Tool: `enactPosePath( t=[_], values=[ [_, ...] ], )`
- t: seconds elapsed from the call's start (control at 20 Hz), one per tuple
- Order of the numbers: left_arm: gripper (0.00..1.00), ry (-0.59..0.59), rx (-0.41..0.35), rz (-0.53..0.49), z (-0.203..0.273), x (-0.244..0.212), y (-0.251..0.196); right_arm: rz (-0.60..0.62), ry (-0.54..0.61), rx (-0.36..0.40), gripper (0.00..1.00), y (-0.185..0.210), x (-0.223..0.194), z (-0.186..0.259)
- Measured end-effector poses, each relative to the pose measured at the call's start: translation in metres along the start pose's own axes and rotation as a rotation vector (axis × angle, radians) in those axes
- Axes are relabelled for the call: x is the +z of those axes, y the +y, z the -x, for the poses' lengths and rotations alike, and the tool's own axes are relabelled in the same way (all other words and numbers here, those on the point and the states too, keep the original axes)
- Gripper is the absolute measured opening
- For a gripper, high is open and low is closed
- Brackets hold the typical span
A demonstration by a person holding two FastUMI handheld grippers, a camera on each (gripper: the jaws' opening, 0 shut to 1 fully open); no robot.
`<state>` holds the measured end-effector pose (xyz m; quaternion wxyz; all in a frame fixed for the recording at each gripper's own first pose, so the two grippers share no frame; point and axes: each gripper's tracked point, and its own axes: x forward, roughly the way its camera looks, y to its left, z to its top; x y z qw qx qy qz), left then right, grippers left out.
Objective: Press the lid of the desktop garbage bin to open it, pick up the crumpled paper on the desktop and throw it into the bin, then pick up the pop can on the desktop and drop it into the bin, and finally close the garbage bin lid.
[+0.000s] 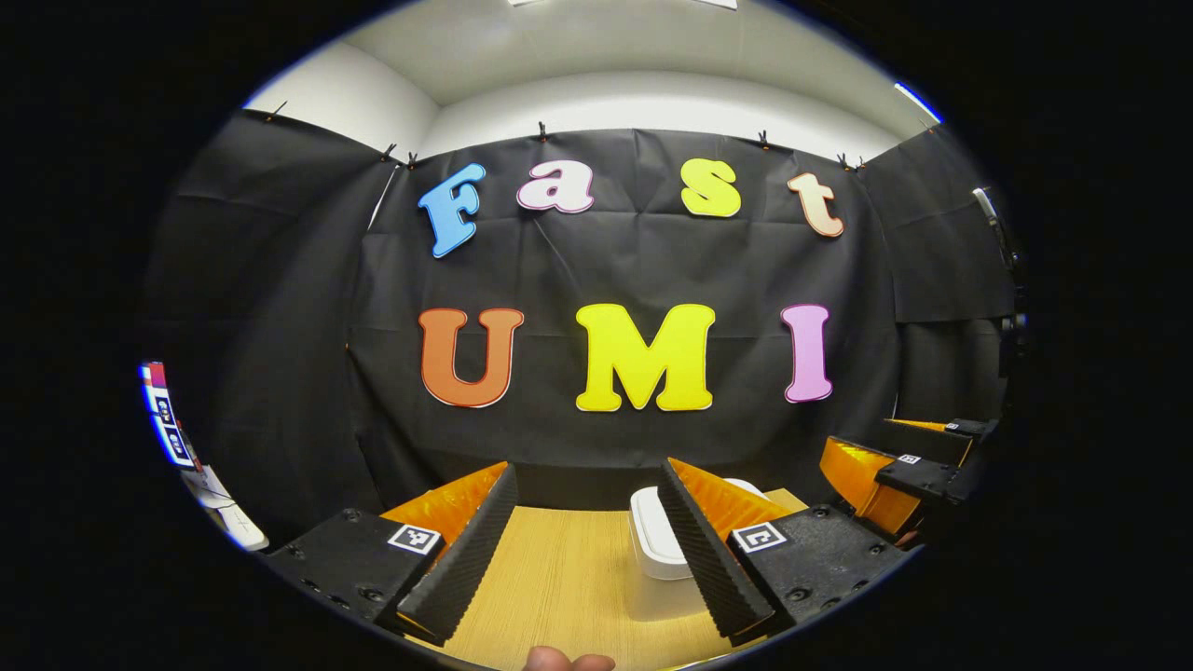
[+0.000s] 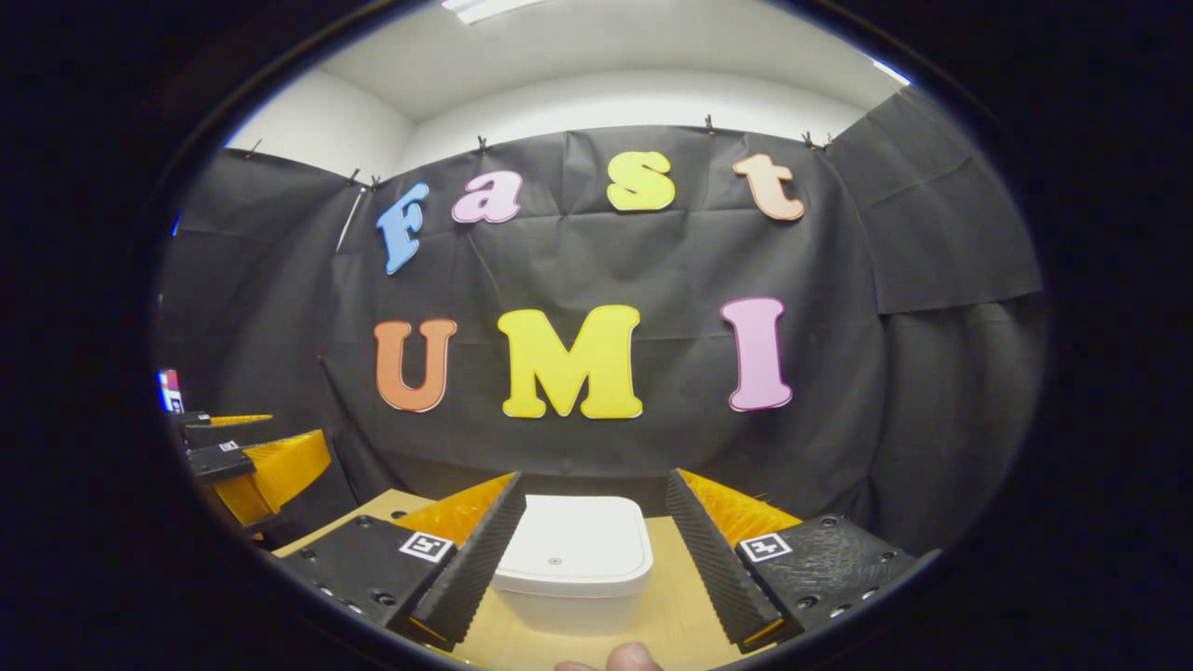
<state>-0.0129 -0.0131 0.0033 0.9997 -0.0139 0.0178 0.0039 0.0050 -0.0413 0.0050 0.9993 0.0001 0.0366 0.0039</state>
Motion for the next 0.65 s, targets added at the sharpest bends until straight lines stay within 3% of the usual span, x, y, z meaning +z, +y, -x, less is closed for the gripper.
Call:
enactPosePath(
  t=[0.65],
  values=[
    [0.98,0.000,0.023,-0.001,-0.004,0.000,0.011,0.010,-0.010,0.050,0.95,0.022,0.005,-0.013]
  ],
)
